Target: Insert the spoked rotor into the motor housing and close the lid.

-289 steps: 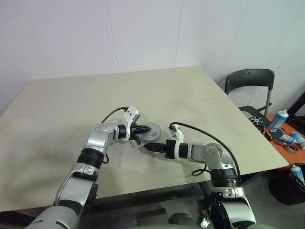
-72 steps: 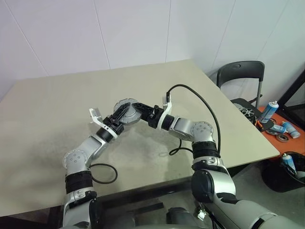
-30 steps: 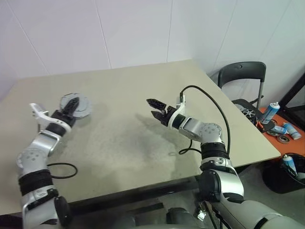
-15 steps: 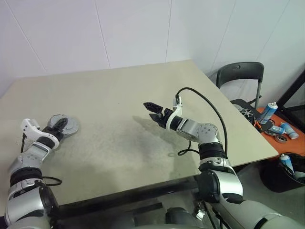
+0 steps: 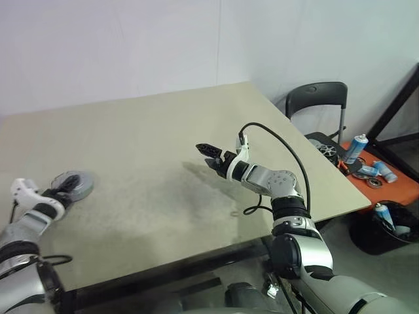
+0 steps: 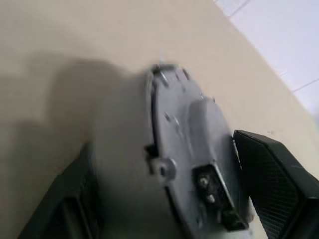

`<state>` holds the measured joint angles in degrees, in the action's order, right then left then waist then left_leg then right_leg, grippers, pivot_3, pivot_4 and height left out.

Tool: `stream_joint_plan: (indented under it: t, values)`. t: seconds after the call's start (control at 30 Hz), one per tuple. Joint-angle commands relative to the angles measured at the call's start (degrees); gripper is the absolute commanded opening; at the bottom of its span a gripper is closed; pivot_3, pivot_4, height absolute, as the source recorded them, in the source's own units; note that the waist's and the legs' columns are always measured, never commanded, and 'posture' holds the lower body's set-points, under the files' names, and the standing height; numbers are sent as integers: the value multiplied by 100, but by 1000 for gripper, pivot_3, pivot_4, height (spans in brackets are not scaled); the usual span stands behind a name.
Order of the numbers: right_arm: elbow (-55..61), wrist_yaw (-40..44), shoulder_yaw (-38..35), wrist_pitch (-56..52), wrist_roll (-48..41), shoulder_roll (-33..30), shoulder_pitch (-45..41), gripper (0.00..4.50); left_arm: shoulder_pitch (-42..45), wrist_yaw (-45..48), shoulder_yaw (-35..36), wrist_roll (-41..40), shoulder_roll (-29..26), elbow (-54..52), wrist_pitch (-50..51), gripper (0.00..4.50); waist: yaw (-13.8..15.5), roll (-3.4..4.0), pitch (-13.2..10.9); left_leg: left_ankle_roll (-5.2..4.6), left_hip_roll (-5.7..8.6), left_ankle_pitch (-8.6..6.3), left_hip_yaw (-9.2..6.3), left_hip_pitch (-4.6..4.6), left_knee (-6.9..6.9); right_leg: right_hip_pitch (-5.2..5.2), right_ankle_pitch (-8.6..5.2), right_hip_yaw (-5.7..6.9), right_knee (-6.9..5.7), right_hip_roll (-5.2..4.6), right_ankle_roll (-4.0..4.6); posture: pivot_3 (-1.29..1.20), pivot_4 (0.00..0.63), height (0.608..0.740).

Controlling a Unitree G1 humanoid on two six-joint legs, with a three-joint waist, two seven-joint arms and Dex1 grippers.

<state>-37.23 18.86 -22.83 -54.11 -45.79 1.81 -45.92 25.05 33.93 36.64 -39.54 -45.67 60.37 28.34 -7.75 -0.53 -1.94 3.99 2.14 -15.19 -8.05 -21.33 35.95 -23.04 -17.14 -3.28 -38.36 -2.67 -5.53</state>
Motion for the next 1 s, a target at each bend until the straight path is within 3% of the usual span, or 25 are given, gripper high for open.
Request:
stream_joint_plan:
  t: [0.03,0.27,0.4,0.6,0.83,1.0]
  values:
    - [249,103,-25,78,-97,64,-61,4500,-132,310,401,-109,-782,-297,194,3803,-7,-4,1,0,-3,0,-3,-6,-2,-9,0,1,-3,-1,0,0,0,740]
    - [427,139,8,61,-90,42,49,4500,-435,507,936,80,-2105,808,-543,3803,93,27,-18,0,5,0,1,-5,-5,-10,0,0,1,-14,0,0,0,740]
    - [641,169,42,15,-88,-75,60,4500,251,814,612,305,-2394,697,-662,3803,288,16,-18,0,6,0,-10,-3,5,-13,0,13,5,-10,1,0,0,740]
    - [1467,432,587,-77,204,-602,-38,4500,1412,1891,-791,675,-1793,-862,47,3803,477,5,-13,1,16,1,-10,-1,21,8,5,28,8,-10,1,0,0,740]
    - [1726,911,1289,387,925,-1460,-352,4500,1348,2332,-1842,754,-984,-2914,729,3803,313,6,-10,1,10,1,3,-7,3,1,7,10,9,1,-2,0,0,740]
    - [1692,851,973,596,891,-1645,-523,4500,1301,2400,-2082,647,-684,-3580,1057,3803,135,7,-11,1,0,1,14,-14,-7,-21,8,2,7,-4,-1,0,0,740]
